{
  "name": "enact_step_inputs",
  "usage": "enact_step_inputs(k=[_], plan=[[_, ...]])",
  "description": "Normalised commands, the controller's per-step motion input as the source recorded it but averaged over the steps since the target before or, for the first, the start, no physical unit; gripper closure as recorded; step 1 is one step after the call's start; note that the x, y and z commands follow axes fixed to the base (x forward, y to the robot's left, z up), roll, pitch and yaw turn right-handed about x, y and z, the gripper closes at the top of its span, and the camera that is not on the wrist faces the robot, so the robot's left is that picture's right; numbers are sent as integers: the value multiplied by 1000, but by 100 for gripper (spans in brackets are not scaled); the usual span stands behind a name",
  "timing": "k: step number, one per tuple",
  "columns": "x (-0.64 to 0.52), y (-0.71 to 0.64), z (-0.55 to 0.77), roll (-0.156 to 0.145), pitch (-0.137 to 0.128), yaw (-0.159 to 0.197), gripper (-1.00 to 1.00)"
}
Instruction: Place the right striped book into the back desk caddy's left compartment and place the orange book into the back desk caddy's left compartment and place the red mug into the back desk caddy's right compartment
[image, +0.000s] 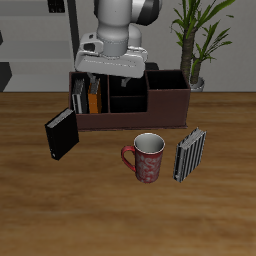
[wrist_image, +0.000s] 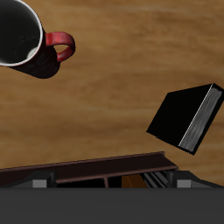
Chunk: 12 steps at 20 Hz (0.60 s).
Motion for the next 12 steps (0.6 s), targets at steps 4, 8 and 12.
enact_step_inputs(k=[4, 8, 12], plan=[[608, 151, 114, -49, -25, 8, -100], [311, 131, 96, -20, -45, 4, -100], [382, 228, 80, 31, 2, -17, -100]])
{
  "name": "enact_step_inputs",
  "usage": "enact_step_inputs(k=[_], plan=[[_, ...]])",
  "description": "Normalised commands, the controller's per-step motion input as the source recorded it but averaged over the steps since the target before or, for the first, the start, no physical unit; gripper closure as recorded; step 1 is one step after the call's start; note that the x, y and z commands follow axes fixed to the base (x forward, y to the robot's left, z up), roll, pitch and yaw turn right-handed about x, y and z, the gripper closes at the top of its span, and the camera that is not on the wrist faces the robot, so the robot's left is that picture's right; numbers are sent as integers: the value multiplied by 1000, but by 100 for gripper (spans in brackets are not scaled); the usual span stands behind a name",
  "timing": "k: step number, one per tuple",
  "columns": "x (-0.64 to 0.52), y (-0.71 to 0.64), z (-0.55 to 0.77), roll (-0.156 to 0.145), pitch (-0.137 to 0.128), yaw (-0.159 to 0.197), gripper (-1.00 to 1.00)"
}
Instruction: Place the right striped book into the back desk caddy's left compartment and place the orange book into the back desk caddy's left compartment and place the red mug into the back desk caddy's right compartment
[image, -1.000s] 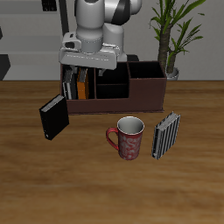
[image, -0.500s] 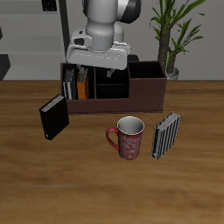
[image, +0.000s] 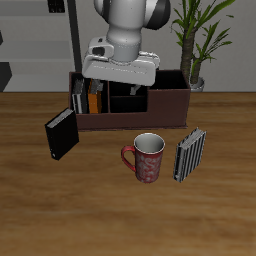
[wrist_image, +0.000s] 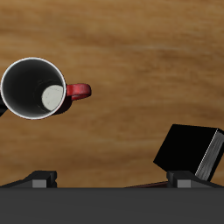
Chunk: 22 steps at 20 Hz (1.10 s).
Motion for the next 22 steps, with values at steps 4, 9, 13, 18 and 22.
enact_step_inputs(k=[4, 9, 13, 18, 22], plan=[[232, 214, 33, -8, -36, -8, -100], [181, 225, -97, 6, -17, -50, -100], [46, 209, -123, 25, -33, -9, -100], [105, 142, -119, 29, 4, -19, -100], [36, 21, -2, 50, -35, -40, -100]])
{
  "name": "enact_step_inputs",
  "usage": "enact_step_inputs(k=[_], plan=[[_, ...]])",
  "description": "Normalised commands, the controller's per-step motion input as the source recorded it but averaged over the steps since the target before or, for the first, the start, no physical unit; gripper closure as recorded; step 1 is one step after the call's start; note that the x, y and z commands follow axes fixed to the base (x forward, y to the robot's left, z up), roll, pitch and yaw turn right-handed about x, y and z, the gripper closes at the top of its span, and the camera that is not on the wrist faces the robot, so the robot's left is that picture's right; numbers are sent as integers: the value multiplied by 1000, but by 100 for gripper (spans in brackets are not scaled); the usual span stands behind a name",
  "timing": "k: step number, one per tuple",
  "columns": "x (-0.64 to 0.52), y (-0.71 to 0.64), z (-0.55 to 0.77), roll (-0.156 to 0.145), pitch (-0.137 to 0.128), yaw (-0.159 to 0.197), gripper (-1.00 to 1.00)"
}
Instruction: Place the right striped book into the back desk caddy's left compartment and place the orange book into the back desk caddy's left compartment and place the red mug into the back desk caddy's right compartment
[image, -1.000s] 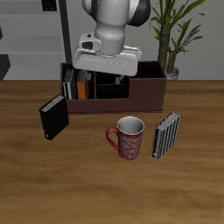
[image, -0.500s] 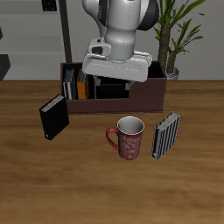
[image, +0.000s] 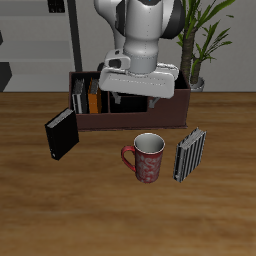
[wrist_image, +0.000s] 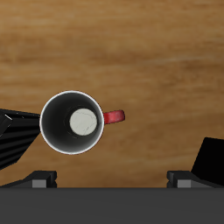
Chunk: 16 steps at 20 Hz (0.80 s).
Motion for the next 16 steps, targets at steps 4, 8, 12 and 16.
enact_step_inputs(k=[4, 8, 12, 16], plan=[[121, 52, -127, 124, -10, -42, -100], [106, -66, -132, 1, 10, 24, -100], [15, -19, -71, 22, -9, -35, -100], [76, 11, -89, 20, -11, -82, -100]])
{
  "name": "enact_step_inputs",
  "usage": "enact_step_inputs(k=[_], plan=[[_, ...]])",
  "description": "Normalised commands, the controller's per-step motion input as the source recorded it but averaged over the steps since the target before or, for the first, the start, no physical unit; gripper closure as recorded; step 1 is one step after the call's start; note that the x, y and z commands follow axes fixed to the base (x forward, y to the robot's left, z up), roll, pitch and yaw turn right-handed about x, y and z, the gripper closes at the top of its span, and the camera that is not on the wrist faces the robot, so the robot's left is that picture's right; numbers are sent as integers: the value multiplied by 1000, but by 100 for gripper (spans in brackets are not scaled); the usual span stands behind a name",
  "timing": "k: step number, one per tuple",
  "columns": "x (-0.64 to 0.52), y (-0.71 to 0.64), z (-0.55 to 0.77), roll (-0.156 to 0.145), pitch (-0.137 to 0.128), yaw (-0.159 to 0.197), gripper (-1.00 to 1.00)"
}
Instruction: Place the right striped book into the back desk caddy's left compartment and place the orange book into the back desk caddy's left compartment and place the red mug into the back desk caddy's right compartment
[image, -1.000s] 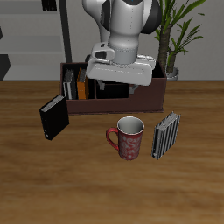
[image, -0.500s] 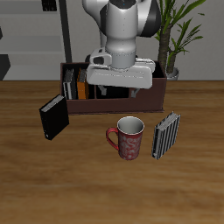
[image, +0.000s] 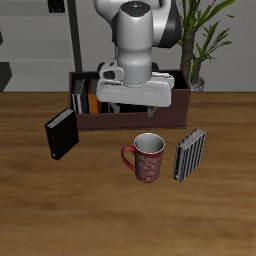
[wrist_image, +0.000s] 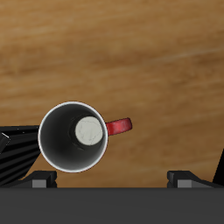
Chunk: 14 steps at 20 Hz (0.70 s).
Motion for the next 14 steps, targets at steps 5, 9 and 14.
enact_step_inputs(k=[5, 9, 14], plan=[[53, 17, -245, 17, -14, -63, -100], [34, 55, -405, 68, 21, -58, -100], [-31, -21, -253, 37, 8, -26, -100]])
